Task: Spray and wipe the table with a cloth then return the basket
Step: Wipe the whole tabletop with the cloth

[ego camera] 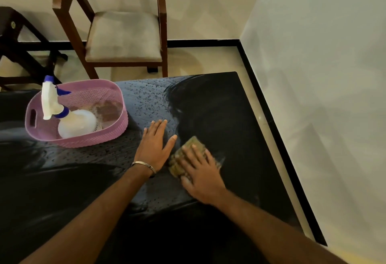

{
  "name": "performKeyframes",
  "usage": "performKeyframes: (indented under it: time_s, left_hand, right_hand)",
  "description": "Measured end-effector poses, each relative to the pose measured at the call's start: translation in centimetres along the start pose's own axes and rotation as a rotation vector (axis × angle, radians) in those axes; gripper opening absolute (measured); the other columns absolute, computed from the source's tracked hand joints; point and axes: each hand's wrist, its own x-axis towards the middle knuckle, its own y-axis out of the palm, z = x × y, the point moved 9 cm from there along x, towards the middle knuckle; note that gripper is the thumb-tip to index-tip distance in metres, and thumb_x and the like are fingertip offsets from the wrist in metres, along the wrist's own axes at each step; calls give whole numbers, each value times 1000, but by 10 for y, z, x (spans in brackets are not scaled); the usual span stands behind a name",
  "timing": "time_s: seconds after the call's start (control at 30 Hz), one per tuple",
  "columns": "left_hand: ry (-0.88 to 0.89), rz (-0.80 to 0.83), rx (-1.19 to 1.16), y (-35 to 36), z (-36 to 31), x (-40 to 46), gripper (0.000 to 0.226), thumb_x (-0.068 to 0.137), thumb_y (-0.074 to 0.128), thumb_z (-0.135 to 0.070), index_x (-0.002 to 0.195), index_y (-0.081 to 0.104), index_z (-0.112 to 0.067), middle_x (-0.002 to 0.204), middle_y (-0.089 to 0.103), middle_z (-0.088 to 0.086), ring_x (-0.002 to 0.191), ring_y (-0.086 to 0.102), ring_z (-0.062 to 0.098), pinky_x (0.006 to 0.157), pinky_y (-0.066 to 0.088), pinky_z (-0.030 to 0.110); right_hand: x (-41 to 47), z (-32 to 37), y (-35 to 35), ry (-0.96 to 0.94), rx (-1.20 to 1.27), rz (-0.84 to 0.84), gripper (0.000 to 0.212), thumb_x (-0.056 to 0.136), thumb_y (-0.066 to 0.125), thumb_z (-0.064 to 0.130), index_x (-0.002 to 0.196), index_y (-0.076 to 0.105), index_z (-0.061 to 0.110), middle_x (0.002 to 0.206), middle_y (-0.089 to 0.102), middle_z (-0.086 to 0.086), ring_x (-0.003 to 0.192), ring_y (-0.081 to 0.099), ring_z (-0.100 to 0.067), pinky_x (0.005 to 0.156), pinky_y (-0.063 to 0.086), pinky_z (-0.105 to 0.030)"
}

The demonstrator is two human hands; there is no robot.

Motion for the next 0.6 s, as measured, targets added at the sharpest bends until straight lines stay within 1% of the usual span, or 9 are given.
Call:
performKeyframes:
  time_s: [0.07, 0.1, 0.13, 0.23, 0.33, 0.4, 0.47, 0.53, 0.6]
  left_hand:
    - [5, 0, 9, -2, 1, 0, 66, 97, 36, -52, 151, 25, -17, 158, 26, 6, 148, 13, 21, 121, 8, 41]
    - [1, 3, 8, -4, 3, 0, 66, 97, 36, -52, 151, 25, -17, 158, 26, 5, 148, 12, 20, 122, 7, 41]
    - [-7, 7, 4, -5, 4, -1, 66, 97, 37, -52, 151, 24, -17, 158, 25, 5, 148, 11, 19, 122, 7, 41]
    - [-27, 8, -2, -10, 9, -9, 65, 97, 38, -50, 151, 25, -16, 158, 24, 4, 149, 10, 18, 122, 7, 42]
    - [-28, 11, -6, -11, 9, -18, 64, 97, 39, -49, 151, 25, -17, 158, 24, 3, 149, 10, 18, 122, 6, 41]
    - [-33, 11, 2, -12, 9, -21, 64, 97, 38, -49, 151, 24, -17, 159, 23, 2, 149, 9, 17, 122, 6, 40]
    - [-32, 16, 14, -9, 7, -23, 65, 97, 37, -49, 151, 24, -17, 158, 23, 3, 149, 10, 17, 122, 5, 40]
    - [-33, 24, 12, -7, 2, -23, 65, 97, 36, -50, 151, 24, -17, 158, 23, 3, 148, 10, 17, 122, 5, 40]
    - [-41, 32, 7, -3, -3, -22, 64, 97, 36, -50, 151, 23, -17, 159, 22, 4, 148, 9, 16, 122, 5, 39]
  right_hand:
    - [-28, 0, 4, -148, -27, 27, 67, 93, 44, 50, 156, 25, 38, 167, 15, 5, 155, 8, -22, 123, 7, -49]
    - [-34, -24, 1, -110, -50, 20, 69, 93, 43, 50, 157, 22, 39, 167, 12, 6, 155, 7, -21, 123, 9, -51]
    - [-36, -61, -3, 11, -56, 9, 70, 93, 40, 50, 158, 16, 40, 167, 9, 6, 155, 5, -21, 123, 13, -54]
    - [-48, -178, -23, 569, 1, -48, 69, 93, 21, 55, 158, 6, 35, 168, 9, -2, 155, 4, -26, 120, 17, -60]
    - [-49, -176, -27, 839, 93, -114, 70, 95, 27, 53, 159, 15, 28, 167, 16, -9, 153, 11, -34, 121, 15, -60]
    - [-35, -109, -21, 745, 65, -147, 68, 94, 35, 49, 158, 25, 27, 164, 27, -10, 151, 21, -35, 119, 19, -60]
    - [-26, -18, -4, 518, 90, -138, 70, 88, 39, 48, 154, 36, 26, 161, 34, -9, 150, 26, -32, 118, 17, -58]
    - [-32, 68, 16, 242, 130, -53, 70, 86, 44, 49, 153, 37, 30, 162, 33, -3, 151, 24, -28, 117, 9, -54]
    - [-49, 107, 25, -5, 132, 33, 67, 89, 45, 50, 154, 32, 37, 164, 27, 4, 153, 21, -24, 118, 3, -50]
